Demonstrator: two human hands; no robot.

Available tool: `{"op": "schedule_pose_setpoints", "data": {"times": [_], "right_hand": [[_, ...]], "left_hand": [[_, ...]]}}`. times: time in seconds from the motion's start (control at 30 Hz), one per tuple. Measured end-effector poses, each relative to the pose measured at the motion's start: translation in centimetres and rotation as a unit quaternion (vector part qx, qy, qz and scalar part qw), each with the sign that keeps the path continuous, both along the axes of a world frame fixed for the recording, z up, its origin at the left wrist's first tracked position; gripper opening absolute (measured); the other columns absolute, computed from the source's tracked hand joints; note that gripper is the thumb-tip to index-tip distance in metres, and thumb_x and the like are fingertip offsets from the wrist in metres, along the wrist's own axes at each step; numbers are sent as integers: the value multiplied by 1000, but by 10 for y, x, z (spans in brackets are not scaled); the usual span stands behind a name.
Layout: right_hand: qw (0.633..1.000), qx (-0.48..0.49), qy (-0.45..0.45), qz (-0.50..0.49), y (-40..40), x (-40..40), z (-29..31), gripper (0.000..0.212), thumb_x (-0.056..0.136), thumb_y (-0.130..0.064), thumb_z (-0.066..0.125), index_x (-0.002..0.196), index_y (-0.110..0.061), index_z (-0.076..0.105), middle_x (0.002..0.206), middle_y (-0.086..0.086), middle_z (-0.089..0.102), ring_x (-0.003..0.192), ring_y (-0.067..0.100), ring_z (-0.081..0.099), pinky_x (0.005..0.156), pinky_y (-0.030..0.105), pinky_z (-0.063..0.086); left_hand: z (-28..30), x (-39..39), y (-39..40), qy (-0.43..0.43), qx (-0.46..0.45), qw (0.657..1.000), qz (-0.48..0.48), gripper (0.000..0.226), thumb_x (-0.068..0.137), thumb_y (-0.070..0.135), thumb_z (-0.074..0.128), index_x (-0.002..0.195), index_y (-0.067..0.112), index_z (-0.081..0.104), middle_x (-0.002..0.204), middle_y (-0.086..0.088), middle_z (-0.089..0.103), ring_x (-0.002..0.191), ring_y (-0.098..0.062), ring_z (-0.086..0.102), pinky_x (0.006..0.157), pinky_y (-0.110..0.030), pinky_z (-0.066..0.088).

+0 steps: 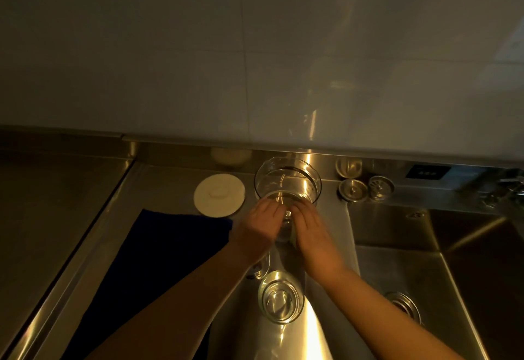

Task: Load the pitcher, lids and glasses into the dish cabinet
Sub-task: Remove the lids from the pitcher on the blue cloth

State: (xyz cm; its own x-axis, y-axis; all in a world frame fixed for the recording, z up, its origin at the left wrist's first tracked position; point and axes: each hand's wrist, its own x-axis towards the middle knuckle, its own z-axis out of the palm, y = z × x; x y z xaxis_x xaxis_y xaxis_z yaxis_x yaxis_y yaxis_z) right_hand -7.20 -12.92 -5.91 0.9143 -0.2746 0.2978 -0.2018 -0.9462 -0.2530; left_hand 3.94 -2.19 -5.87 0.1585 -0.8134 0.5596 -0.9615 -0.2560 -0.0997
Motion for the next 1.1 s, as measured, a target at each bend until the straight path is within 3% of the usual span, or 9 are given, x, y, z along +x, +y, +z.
{"op": "schedule_pose_setpoints", "data": {"times": [0.33, 0.5, 0.6, 0.7, 0.77, 0.83, 0.97, 1.03, 1.1], "right_hand": [[999, 30, -38, 0, -5, 7, -11, 63, 70, -11, 79, 125, 1, 52, 129, 20, 53, 129, 35, 42, 110, 45, 18], [997, 50, -60, 17, -8, 7, -9, 60, 66, -11, 81, 120, 0, 56, 121, 18, 58, 120, 34, 51, 110, 46, 20], [995, 71, -68, 33, -14, 2, -3, 57, 65, -10, 81, 116, -1, 57, 116, 16, 60, 116, 32, 53, 113, 38, 17], [993, 72, -78, 58, -24, -5, 11, 48, 73, -20, 64, 117, -1, 55, 115, 16, 59, 115, 29, 51, 115, 22, 10], [993, 59, -73, 70, -32, -7, 20, 51, 76, -28, 58, 119, -1, 54, 117, 16, 58, 116, 29, 49, 113, 20, 12], [995, 27, -65, 71, -39, -9, 23, 50, 74, -19, 66, 119, 1, 55, 118, 18, 59, 118, 33, 51, 112, 25, 17], [997, -1, -51, 50, -48, -12, 26, 61, 67, -9, 76, 123, -1, 53, 123, 17, 57, 122, 34, 49, 110, 38, 23], [996, -10, -68, 48, -49, -14, 31, 56, 71, -16, 64, 124, -3, 50, 124, 17, 57, 122, 33, 48, 112, 42, 20], [996, -15, -77, 49, -48, -15, 38, 56, 72, -22, 57, 125, -4, 49, 124, 16, 56, 123, 31, 47, 111, 45, 18]], "left_hand": [[1, 3, -11, 40, 8, 999, 6, 9, 86, 6, 61, 84, 8, 70, 76, -7, 66, 74, -18, 64, 85, -32, 53], [5, 6, -12, 47, 23, 999, -4, 3, 77, 8, 70, 80, 10, 69, 74, -7, 67, 72, -19, 65, 77, -27, 52], [10, 4, -15, 45, 28, 998, -17, 4, 79, 14, 68, 75, 11, 68, 70, -5, 66, 66, -17, 63, 66, -24, 51], [16, -2, -21, 59, 13, 998, -27, 5, 74, 11, 73, 77, 9, 71, 71, -6, 67, 64, -17, 64, 64, -24, 51], [18, -4, -25, 61, -4, 998, -31, 12, 69, 6, 79, 80, 6, 72, 71, -7, 68, 63, -18, 64, 63, -24, 51], [22, -6, -27, 67, -25, 997, -36, 13, 71, 5, 78, 82, 5, 73, 72, -8, 68, 63, -19, 63, 64, -25, 51], [38, -10, -34, 124, 30, 991, -44, 21, 75, -2, 71, 96, -1, 68, 87, -15, 68, 77, -26, 65, 72, -29, 51], [46, -11, -40, 189, 105, 976, 1, 29, 89, 3, 55, 117, 4, 55, 115, -13, 60, 104, -26, 55, 87, -27, 38], [51, -11, -43, 213, 129, 968, 43, 33, 93, 10, 48, 126, 12, 46, 128, -7, 51, 117, -21, 43, 91, -24, 27]]}}
